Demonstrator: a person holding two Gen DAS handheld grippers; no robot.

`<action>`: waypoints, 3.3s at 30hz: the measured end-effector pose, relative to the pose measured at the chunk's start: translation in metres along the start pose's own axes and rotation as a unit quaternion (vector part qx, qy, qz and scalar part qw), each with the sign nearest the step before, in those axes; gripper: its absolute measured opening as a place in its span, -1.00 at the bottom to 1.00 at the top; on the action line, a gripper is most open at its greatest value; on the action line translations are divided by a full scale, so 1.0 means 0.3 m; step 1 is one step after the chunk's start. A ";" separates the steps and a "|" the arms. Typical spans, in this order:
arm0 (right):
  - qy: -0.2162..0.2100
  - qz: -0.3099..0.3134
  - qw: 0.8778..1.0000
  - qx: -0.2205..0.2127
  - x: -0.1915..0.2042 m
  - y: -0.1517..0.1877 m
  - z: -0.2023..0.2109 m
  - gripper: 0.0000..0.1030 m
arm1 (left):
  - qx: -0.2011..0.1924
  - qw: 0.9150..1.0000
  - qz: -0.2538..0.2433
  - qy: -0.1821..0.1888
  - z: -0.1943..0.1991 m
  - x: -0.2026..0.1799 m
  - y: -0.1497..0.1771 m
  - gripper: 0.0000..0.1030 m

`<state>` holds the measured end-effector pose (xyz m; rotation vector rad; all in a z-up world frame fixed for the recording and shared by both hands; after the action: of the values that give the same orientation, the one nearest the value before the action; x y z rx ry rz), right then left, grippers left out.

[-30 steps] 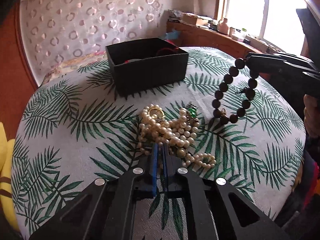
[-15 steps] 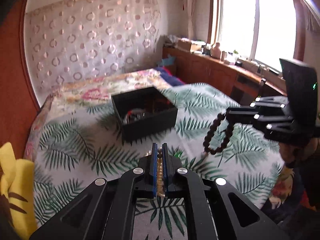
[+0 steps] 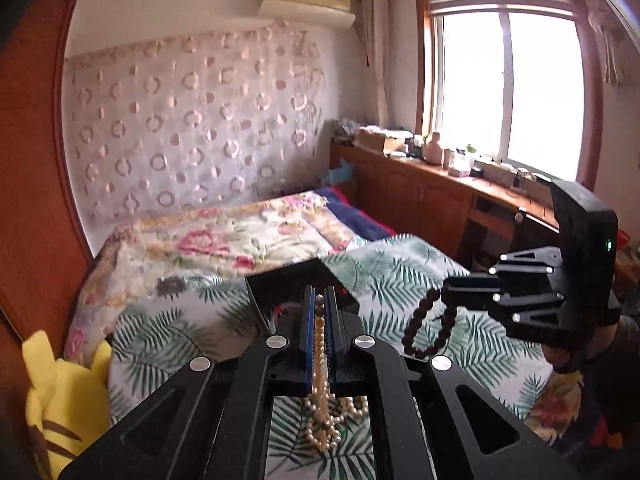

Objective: Organize jewelry
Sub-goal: 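Grasp the pearl necklace with the left gripper while the right lifts the brown beads, then lower the pearl necklace into the box with the left gripper while the right releases the brown beads inside, then grasp the pearl necklace with the green pendant using the left gripper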

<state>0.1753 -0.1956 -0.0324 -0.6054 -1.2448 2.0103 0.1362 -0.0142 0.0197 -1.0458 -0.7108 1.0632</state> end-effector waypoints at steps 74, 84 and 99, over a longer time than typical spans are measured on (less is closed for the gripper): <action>-0.006 -0.082 0.994 0.069 -0.188 -0.080 -0.588 -0.69 | 0.096 0.994 0.045 -0.024 -0.561 0.189 0.087 -0.92; -0.010 -0.084 0.995 0.055 -0.174 -0.042 -0.459 -0.57 | 0.092 0.995 0.043 -0.023 -0.492 0.175 0.138 -0.57; -0.005 -0.086 0.993 0.076 -0.038 0.199 -0.242 -0.33 | 0.122 0.990 0.064 -0.015 -0.274 0.154 0.395 -0.34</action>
<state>0.2145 -0.1803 -0.1172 -0.4000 -1.0976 1.9437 0.1829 0.0160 -0.1211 -0.8744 -0.5265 1.2456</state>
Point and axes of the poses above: each gripper's, at about its wrist camera, not at the fingertips, and z roughly against the way its jaws point, x to its left, y to its underside, the point moved 7 cm from there along -z, roughly the way its jaws point, and after that the axes turned 6 degrees about -x, right-handed, at the moved point
